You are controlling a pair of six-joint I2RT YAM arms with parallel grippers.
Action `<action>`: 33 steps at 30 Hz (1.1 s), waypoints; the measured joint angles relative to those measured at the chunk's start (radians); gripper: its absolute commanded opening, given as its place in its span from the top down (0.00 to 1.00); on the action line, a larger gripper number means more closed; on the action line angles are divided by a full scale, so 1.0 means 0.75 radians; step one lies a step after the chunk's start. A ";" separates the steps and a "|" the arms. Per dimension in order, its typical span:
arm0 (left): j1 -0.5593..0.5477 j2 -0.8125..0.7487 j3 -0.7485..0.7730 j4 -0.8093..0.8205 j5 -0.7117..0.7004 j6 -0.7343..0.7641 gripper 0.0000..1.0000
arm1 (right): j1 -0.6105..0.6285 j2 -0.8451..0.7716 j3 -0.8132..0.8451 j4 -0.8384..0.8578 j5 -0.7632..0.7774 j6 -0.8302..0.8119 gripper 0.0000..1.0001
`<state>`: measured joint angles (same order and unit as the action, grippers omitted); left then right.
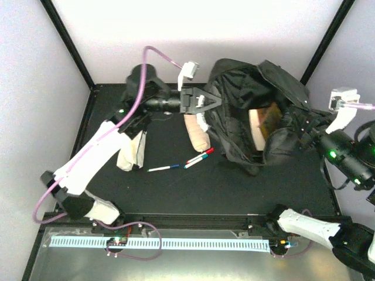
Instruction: Pack the student bag
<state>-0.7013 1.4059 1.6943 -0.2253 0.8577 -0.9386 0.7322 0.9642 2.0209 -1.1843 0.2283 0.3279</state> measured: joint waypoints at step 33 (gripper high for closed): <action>-0.017 0.763 -0.120 -0.461 0.007 0.757 0.68 | -0.019 -0.093 -1.132 0.184 -0.172 0.247 0.98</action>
<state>-0.7139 1.9785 1.6047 -0.5709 0.8631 -0.3710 0.7177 0.8944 1.1717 -1.0462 0.0990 0.5129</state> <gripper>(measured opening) 0.212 0.054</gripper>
